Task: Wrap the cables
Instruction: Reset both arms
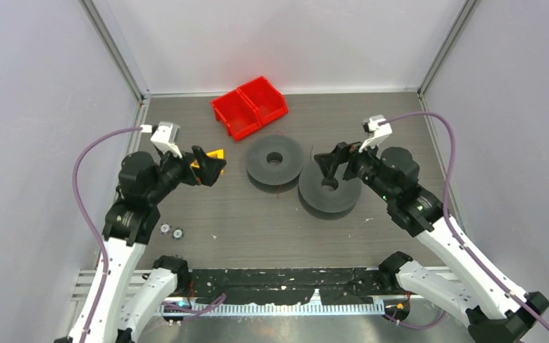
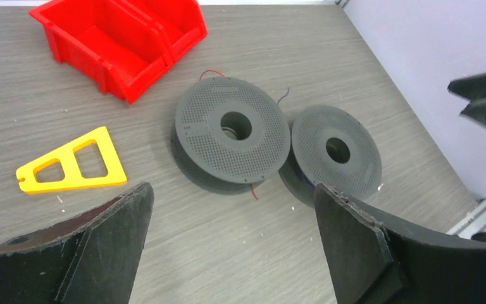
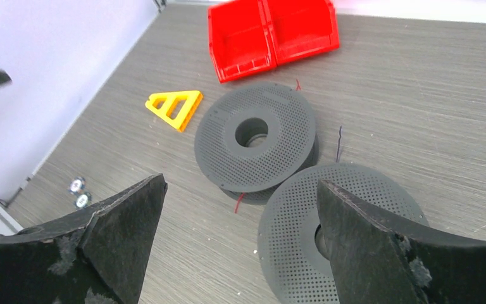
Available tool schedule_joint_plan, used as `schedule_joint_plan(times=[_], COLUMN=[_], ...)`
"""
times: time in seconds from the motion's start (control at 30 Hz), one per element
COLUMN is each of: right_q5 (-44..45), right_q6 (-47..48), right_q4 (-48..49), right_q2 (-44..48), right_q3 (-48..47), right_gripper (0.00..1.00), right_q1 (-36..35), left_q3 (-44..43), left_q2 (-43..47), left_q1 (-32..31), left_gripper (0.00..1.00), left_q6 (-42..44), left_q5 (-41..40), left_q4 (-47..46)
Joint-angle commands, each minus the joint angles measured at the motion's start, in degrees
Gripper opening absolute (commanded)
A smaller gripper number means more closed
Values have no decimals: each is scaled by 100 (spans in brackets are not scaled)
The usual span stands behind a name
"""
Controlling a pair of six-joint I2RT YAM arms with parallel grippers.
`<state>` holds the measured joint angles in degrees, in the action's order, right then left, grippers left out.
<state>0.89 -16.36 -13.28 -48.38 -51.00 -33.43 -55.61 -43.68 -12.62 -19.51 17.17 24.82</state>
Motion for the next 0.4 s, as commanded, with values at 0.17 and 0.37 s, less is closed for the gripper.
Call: schedule_joint_plan(times=[0.17, 0.37], right_q5=[306, 131], right_q6=[-454, -456], right_q4=[5, 161], right_q2=[573, 581], right_q3=[-97, 29], right_gripper=[95, 95], right_q1=[-23, -23], left_q3=[731, 686], left_q2=[1541, 1595], left_q1=[11, 14], left_gripper=[100, 100], left_q6=[-307, -281], left_q5=[350, 359], left_q4=[-361, -420])
